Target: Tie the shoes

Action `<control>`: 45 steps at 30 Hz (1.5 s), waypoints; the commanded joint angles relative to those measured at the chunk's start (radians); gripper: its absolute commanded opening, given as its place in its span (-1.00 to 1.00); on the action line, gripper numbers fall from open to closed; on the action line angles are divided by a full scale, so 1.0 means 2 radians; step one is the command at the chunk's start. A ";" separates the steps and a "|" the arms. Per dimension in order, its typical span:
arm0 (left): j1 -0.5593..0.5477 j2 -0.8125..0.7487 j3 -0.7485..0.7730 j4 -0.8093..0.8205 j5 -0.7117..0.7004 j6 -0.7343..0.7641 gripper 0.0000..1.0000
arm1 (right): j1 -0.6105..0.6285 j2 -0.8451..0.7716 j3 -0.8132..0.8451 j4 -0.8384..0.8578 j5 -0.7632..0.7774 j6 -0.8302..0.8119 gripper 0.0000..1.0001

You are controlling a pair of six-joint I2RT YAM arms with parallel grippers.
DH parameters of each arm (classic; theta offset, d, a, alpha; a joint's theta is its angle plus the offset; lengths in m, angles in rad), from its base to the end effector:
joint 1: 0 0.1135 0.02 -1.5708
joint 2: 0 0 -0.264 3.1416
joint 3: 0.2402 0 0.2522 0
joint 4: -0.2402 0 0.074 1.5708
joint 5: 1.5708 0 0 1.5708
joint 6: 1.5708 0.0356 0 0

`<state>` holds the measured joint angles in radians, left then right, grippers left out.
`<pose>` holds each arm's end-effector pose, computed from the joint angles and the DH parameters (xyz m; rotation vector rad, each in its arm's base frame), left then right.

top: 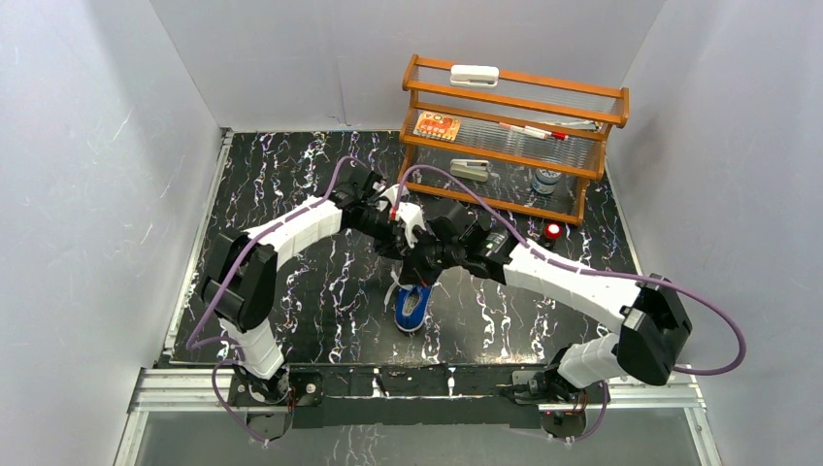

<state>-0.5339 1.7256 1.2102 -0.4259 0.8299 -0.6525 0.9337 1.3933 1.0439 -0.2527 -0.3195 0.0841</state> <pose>0.2975 -0.2064 0.2266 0.2264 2.7166 -1.4768 0.1772 0.2582 0.2848 -1.1167 1.9995 0.9061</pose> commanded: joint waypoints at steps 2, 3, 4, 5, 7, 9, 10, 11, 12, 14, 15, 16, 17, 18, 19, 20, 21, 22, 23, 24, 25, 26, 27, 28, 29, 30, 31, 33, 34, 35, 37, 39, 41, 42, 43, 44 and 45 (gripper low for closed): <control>0.000 0.017 0.053 -0.040 -0.040 0.018 -1.00 | -0.017 -0.027 0.080 -0.225 0.062 0.137 -1.00; 0.001 0.017 0.050 -0.039 -0.044 0.016 -1.00 | -0.019 -0.024 0.081 -0.265 0.066 0.158 -1.00; 0.001 0.017 0.046 -0.039 -0.047 0.014 -1.00 | -0.021 -0.019 0.079 -0.302 0.069 0.177 -1.00; 0.001 0.016 0.042 -0.039 -0.051 0.011 -1.00 | -0.023 -0.014 0.078 -0.339 0.074 0.193 -1.00; 0.002 0.013 0.037 -0.038 -0.058 0.009 -1.00 | -0.026 -0.014 0.073 -0.388 0.095 0.221 -1.00; 0.003 0.013 0.035 -0.039 -0.060 0.009 -1.00 | -0.032 -0.020 0.064 -0.410 0.123 0.241 -1.00; 0.003 0.015 0.034 -0.040 -0.058 0.010 -1.00 | -0.038 -0.024 0.054 -0.410 0.130 0.249 -1.00; 0.003 0.017 0.034 -0.042 -0.057 0.011 -1.00 | -0.047 -0.027 0.042 -0.405 0.130 0.252 -1.00; 0.003 0.019 0.034 -0.043 -0.055 0.011 -1.00 | -0.055 -0.025 0.032 -0.401 0.129 0.253 -1.00; 0.003 0.024 0.035 -0.048 -0.051 0.013 -1.00 | -0.066 -0.016 0.026 -0.404 0.140 0.260 -1.00; 0.003 0.025 0.034 -0.049 -0.050 0.014 -1.00 | -0.069 -0.012 0.024 -0.395 0.154 0.264 -1.00; 0.003 0.024 0.033 -0.050 -0.051 0.015 -1.00 | -0.071 -0.011 0.014 -0.371 0.170 0.262 -1.00; 0.003 0.023 0.031 -0.052 -0.058 0.018 -1.00 | -0.072 -0.012 -0.002 -0.332 0.172 0.250 -1.00; 0.003 0.022 0.030 -0.053 -0.063 0.020 -1.00 | -0.076 -0.012 -0.017 -0.291 0.178 0.238 -1.00; 0.004 0.022 0.031 -0.055 -0.064 0.021 -1.00 | -0.080 -0.012 -0.037 -0.251 0.193 0.233 -1.00; 0.004 0.022 0.031 -0.058 -0.064 0.023 -1.00 | -0.092 -0.008 -0.050 -0.210 0.186 0.222 -0.97; 0.004 0.022 0.031 -0.059 -0.061 0.024 -1.00 | -0.110 -0.001 -0.053 -0.188 0.171 0.213 -0.79; 0.003 0.021 0.031 -0.059 -0.060 0.024 -1.00 | -0.126 0.006 -0.047 -0.176 0.145 0.201 -0.54; 0.004 0.019 0.031 -0.060 -0.060 0.024 -1.00 | -0.136 0.013 -0.034 -0.178 0.123 0.181 -0.25; 0.004 0.018 0.032 -0.063 -0.062 0.027 -1.00 | -0.138 0.017 -0.016 -0.190 0.115 0.161 -0.03; 0.004 0.013 0.030 -0.064 -0.066 0.029 -1.00 | -0.138 0.018 -0.003 -0.210 0.107 0.128 0.15; 0.004 0.010 0.028 -0.064 -0.070 0.028 -1.00 | -0.138 0.015 0.002 -0.214 0.086 0.095 0.26; 0.004 0.007 0.023 -0.064 -0.071 0.027 -1.00 | -0.139 0.009 0.005 -0.208 0.042 0.047 0.33; 0.004 0.006 0.021 -0.064 -0.070 0.026 -1.00 | -0.138 0.006 0.007 -0.204 0.017 0.001 0.33; 0.004 0.006 0.019 -0.064 -0.070 0.027 -1.00 | -0.138 0.005 0.007 -0.195 -0.024 -0.047 0.32; 0.004 0.004 0.018 -0.064 -0.072 0.029 -1.00 | -0.138 0.003 0.002 -0.178 -0.067 -0.090 0.31; 0.004 0.002 0.016 -0.064 -0.076 0.031 -1.00 | -0.141 0.001 -0.008 -0.148 -0.085 -0.122 0.30; 0.005 0.000 0.013 -0.061 -0.079 0.032 -1.00 | -0.144 -0.006 -0.033 -0.086 -0.115 -0.178 0.29; 0.005 0.001 0.013 -0.061 -0.077 0.032 -1.00 | -0.144 -0.010 -0.040 -0.043 -0.113 -0.189 0.28; 0.005 0.003 0.015 -0.061 -0.074 0.032 -1.00 | -0.144 -0.014 -0.050 -0.023 -0.118 -0.189 0.28; 0.005 0.006 0.018 -0.061 -0.074 0.032 -1.00 | -0.144 -0.022 -0.081 0.052 -0.137 -0.190 0.23; 0.005 0.008 0.021 -0.061 -0.073 0.029 -1.00 | -0.144 -0.031 -0.127 0.123 -0.140 -0.170 0.15; 0.005 0.006 0.024 -0.060 -0.073 0.029 -1.00 | -0.144 -0.045 -0.196 0.218 -0.172 -0.137 -0.06; 0.005 0.006 0.024 -0.061 -0.073 0.030 -1.00 | -0.144 -0.051 -0.211 0.242 -0.173 -0.127 -0.07; 0.006 0.005 0.023 -0.062 -0.071 0.031 -1.00 | -0.144 -0.058 -0.228 0.263 -0.172 -0.120 -0.07; 0.007 0.004 0.020 -0.063 -0.070 0.030 -1.00 | -0.144 -0.063 -0.243 0.284 -0.175 -0.119 -0.07; 0.007 0.003 0.018 -0.063 -0.068 0.029 -1.00 | -0.143 -0.066 -0.254 0.296 -0.180 -0.120 -0.07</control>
<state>-0.5304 1.7798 1.2385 -0.5247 0.6693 -0.5976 0.6491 1.3193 0.6231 0.0502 -0.5983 -0.1875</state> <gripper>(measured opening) 0.007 0.468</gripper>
